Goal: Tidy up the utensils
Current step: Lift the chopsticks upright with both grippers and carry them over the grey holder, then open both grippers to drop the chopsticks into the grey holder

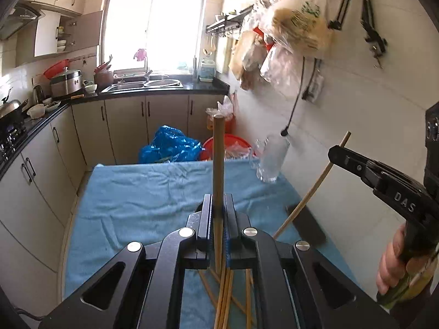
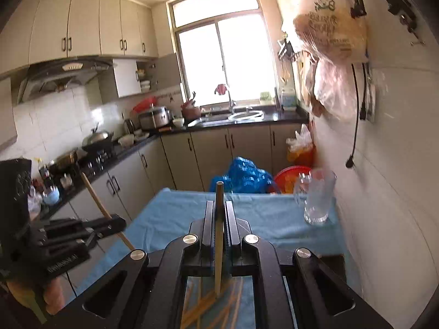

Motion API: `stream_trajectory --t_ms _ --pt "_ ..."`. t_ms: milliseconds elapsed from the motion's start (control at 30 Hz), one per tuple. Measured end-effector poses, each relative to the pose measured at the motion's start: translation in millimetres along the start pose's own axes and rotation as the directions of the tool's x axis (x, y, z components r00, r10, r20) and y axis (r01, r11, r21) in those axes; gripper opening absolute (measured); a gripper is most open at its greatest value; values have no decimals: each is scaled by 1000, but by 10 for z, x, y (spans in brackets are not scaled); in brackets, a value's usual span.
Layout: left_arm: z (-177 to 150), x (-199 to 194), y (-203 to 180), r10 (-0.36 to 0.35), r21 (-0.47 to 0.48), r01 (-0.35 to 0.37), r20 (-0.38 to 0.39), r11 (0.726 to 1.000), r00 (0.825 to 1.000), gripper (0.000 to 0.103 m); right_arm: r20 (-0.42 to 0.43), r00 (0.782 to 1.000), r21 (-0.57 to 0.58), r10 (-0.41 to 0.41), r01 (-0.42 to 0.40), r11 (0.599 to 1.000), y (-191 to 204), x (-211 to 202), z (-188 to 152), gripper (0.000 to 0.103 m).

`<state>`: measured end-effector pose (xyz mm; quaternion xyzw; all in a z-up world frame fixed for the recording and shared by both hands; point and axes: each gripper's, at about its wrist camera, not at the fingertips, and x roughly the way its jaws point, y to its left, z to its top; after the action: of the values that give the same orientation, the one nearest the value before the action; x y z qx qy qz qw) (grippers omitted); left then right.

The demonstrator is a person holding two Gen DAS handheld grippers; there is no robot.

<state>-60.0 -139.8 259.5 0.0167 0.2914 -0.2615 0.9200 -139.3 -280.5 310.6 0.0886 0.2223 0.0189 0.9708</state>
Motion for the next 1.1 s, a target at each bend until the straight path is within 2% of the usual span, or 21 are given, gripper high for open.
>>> stream_trajectory --t_ms 233,400,467,567,733,900,933,967,1033,1067,1100 --pt "373 330 46 21 -13 -21 29 1000 999 6 69 998 41 7 -9 999 46 286 362 6" --pt "545 605 77 31 -17 -30 43 999 999 6 73 997 60 -19 15 998 -6 560 441 6" --pt "563 773 100 38 -15 -38 22 999 999 7 44 999 62 -31 28 998 -44 716 404 6" --pt "504 1086 161 29 -38 -31 -56 999 998 7 -24 999 89 -28 30 996 -145 972 290 6" --pt "352 1439 303 13 -93 -27 -151 995 988 7 -143 989 121 -25 43 992 -317 1399 22 7" --pt "319 1423 313 19 -81 -31 -145 996 989 9 -182 983 153 -22 51 987 -452 1589 -106 7" --pt "322 1403 308 18 -78 -29 -142 996 990 16 -186 982 161 -19 50 986 -474 1608 -119 8" --pt "318 1369 313 18 -80 -29 -135 996 991 26 -189 982 166 -16 48 985 -482 1619 -121 10" --pt "315 1287 312 22 -86 -32 -112 996 993 38 -191 981 175 -11 45 984 -501 1625 -122 26" --pt "335 1264 302 23 -88 -32 -107 996 994 42 -189 982 180 -10 44 983 -511 1617 -122 40" --pt "331 1215 299 24 -89 -33 -100 995 995 43 -183 983 184 -11 45 982 -520 1596 -118 48"
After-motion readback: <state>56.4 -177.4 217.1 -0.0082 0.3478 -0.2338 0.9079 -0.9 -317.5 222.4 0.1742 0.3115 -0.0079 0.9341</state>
